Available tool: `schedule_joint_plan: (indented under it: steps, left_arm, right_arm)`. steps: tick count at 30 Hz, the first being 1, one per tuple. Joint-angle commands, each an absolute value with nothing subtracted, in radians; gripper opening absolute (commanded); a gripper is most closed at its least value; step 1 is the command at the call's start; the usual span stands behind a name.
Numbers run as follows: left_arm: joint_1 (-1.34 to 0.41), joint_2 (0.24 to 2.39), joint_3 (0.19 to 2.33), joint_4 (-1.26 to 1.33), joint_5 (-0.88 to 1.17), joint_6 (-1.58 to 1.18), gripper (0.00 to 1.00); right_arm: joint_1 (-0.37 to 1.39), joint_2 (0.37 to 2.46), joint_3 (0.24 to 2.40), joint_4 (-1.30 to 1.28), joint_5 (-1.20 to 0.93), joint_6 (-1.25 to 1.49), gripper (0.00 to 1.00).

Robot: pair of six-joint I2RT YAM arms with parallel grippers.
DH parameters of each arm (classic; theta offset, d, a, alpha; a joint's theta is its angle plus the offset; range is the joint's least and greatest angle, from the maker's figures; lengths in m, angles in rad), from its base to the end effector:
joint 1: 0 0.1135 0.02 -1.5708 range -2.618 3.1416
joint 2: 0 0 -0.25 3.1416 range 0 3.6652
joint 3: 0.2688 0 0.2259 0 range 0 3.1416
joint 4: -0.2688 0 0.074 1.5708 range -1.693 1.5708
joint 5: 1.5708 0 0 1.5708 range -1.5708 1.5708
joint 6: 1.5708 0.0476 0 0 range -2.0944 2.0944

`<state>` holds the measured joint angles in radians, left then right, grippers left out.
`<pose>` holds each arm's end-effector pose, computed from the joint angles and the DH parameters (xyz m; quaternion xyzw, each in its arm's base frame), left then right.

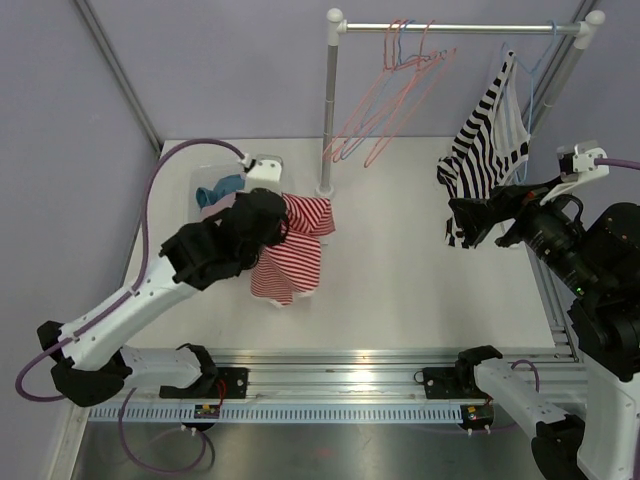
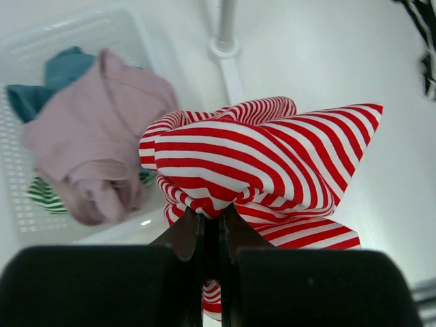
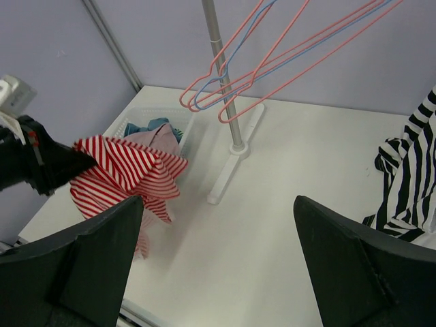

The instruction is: Remove the tank top from the hanger

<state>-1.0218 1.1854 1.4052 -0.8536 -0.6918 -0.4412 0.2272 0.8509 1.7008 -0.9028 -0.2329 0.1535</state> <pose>0.1379 -0.1673 0.3857 0.0936 0.8481 -0.0586 0.5182 0.0696 0.0274 0.4983 -0.1064 0.7172 0.2121 0.6552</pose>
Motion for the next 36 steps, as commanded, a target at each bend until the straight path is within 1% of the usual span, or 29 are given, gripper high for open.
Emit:
schedule_joint_plan:
  steps: [1,4,6,8,9,10,12,15,16,18,23,26,30,31,34,36]
  left_arm:
    - [-0.890,1.155,1.525,-0.873,-0.669,-0.335,0.00]
    - [-0.702,1.187,1.603,-0.855,-0.553,-0.276,0.00]
    - [-0.613,1.221,1.670,-0.848,-0.476,-0.253,0.00]
    - [-0.492,1.291,1.721,-0.828,-0.369,-0.210,0.00]
    - [-0.457,1.320,1.776,-0.827,-0.350,-0.193,0.00]
    - [-0.402,1.392,1.820,-0.844,-0.316,-0.163,0.00]
    - [-0.365,1.458,1.924,-0.857,-0.296,-0.132,0.00]
    - [-0.292,1.571,2.024,-0.906,-0.270,-0.127,0.00]
    - [-0.255,1.594,2.034,-0.916,-0.234,-0.136,0.00]
    - [-0.226,1.635,2.023,-0.920,-0.204,-0.155,0.00]
    - [-0.158,1.703,1.872,-0.903,-0.175,-0.225,0.00]
    - [-0.121,1.821,1.841,-0.948,-0.163,-0.252,0.00]
    - [-0.101,2.000,1.853,-0.992,-0.098,-0.259,0.00]
    - [-0.094,2.082,1.862,-1.005,-0.068,-0.262,0.00]
    - [-0.092,2.170,1.894,-1.028,-0.017,-0.259,0.00]
    - [-0.092,2.200,1.895,-1.006,-0.006,-0.241,0.05]
  right_arm:
    - [0.226,0.848,1.706,-0.870,-0.206,0.158,0.99]
    - [0.225,0.850,1.700,-0.867,-0.207,0.158,1.00]
    - [0.227,0.853,1.690,-0.858,-0.215,0.160,1.00]
    - [0.226,0.856,1.680,-0.851,-0.222,0.161,0.99]
    - [0.227,0.857,1.677,-0.848,-0.227,0.161,1.00]
    - [0.226,0.856,1.669,-0.844,-0.230,0.161,0.99]
    - [0.225,0.854,1.658,-0.838,-0.236,0.161,0.99]
    - [0.227,0.853,1.640,-0.828,-0.239,0.163,0.99]
    - [0.227,0.854,1.632,-0.827,-0.241,0.163,1.00]
    - [0.226,0.856,1.623,-0.821,-0.244,0.164,0.99]
    - [0.226,0.853,1.588,-0.804,-0.256,0.166,1.00]
    - [0.226,0.854,1.574,-0.790,-0.273,0.170,1.00]
    - [0.225,0.856,1.549,-0.776,-0.273,0.178,1.00]
    - [0.225,0.857,1.537,-0.772,-0.273,0.178,1.00]
    - [0.227,0.856,1.513,-0.759,-0.272,0.183,0.99]
    - [0.227,0.857,1.505,-0.759,-0.259,0.184,0.99]
